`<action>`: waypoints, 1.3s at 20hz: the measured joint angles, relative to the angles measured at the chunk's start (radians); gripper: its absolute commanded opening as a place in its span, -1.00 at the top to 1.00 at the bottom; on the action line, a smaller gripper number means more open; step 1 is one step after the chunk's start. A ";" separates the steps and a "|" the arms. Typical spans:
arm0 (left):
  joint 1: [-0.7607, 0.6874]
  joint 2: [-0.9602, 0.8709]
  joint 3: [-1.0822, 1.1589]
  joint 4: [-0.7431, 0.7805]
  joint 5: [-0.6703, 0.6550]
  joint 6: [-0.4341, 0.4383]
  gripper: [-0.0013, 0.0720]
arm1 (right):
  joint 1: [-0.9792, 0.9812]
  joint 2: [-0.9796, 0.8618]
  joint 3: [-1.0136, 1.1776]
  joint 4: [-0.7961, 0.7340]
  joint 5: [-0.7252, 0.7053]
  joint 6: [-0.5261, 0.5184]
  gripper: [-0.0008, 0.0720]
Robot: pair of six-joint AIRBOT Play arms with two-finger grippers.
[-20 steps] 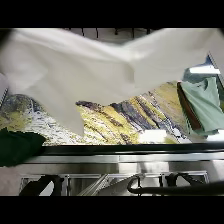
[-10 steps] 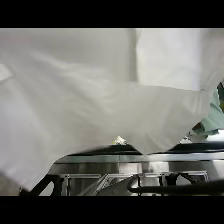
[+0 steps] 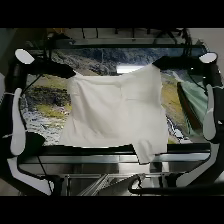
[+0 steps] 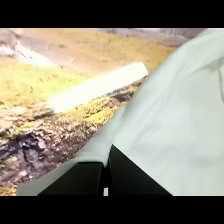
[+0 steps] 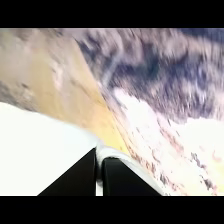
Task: Fold the shirts.
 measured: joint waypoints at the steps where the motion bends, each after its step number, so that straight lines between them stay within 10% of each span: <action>1: 0.003 -0.066 0.040 -0.001 -0.017 -0.019 0.23 | 0.007 -0.058 -0.001 -0.011 -0.014 0.018 0.57; 2: 0.008 -0.130 0.084 -0.003 -0.036 -0.041 -0.98 | 0.010 -0.097 -0.002 -0.017 -0.025 0.025 0.21; 15: 0.282 0.037 -0.174 -0.003 -0.375 -0.095 -0.85 | -0.275 0.023 -0.056 -0.288 0.380 0.211 0.42; 26: 0.460 0.297 -0.948 0.042 -0.227 0.045 -0.85 | -0.366 0.058 -0.430 -0.365 0.508 0.233 0.41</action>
